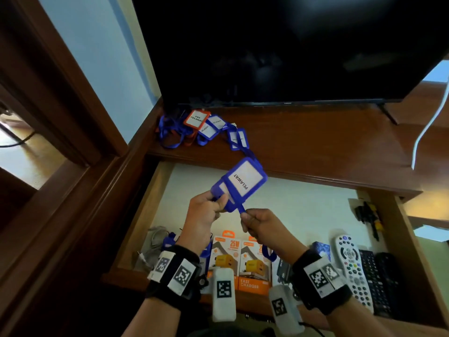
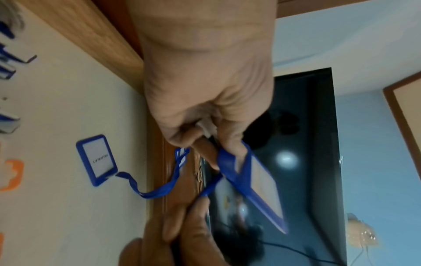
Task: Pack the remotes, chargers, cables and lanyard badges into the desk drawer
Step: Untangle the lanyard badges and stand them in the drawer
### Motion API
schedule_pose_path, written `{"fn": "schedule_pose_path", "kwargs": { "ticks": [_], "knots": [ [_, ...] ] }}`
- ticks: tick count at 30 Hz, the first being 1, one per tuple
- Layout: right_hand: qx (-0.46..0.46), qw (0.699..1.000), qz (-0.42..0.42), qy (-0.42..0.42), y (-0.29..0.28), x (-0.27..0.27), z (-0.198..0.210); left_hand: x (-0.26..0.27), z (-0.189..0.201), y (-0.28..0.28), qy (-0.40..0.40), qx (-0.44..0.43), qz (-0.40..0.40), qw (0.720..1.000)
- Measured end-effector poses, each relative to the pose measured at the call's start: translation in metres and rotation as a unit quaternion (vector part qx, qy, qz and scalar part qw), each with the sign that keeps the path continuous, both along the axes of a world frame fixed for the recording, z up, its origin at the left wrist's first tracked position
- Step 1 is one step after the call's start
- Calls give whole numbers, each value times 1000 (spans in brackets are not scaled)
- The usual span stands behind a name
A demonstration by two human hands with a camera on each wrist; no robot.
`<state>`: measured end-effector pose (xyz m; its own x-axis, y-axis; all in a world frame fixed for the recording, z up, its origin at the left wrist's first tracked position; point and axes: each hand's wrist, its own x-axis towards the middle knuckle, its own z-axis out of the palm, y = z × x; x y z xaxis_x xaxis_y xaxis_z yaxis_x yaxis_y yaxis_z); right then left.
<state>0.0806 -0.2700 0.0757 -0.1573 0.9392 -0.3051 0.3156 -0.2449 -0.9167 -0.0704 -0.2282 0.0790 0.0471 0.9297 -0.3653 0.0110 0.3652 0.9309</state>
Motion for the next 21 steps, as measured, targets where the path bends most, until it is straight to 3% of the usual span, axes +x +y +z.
{"fn": "schedule_pose_path", "kwargs": {
  "ticks": [3, 5, 9, 12, 15, 18, 21],
  "knots": [
    [37, 994, 72, -79, 1, -2, 9, -1, -1, -2, 86, 19, 20, 996],
    [47, 986, 115, -110, 2, -1, 19, -3, -2, -4, 138, 33, -8, 990],
    [50, 977, 157, -138, 5, 10, 34, -11, -3, -7, 260, 43, -175, 949],
    [53, 976, 152, -144, 12, 19, 34, -19, -1, -9, 319, 67, -250, 912],
    [38, 987, 118, -106, 18, 24, 30, -28, 6, -11, 289, 56, -306, 905],
    [13, 995, 96, -27, 20, 23, 24, -39, 11, -12, 190, 33, -314, 930],
    [10, 994, 84, 75, 18, 18, 21, -49, 11, -10, 76, 36, -255, 963]
  ]
}}
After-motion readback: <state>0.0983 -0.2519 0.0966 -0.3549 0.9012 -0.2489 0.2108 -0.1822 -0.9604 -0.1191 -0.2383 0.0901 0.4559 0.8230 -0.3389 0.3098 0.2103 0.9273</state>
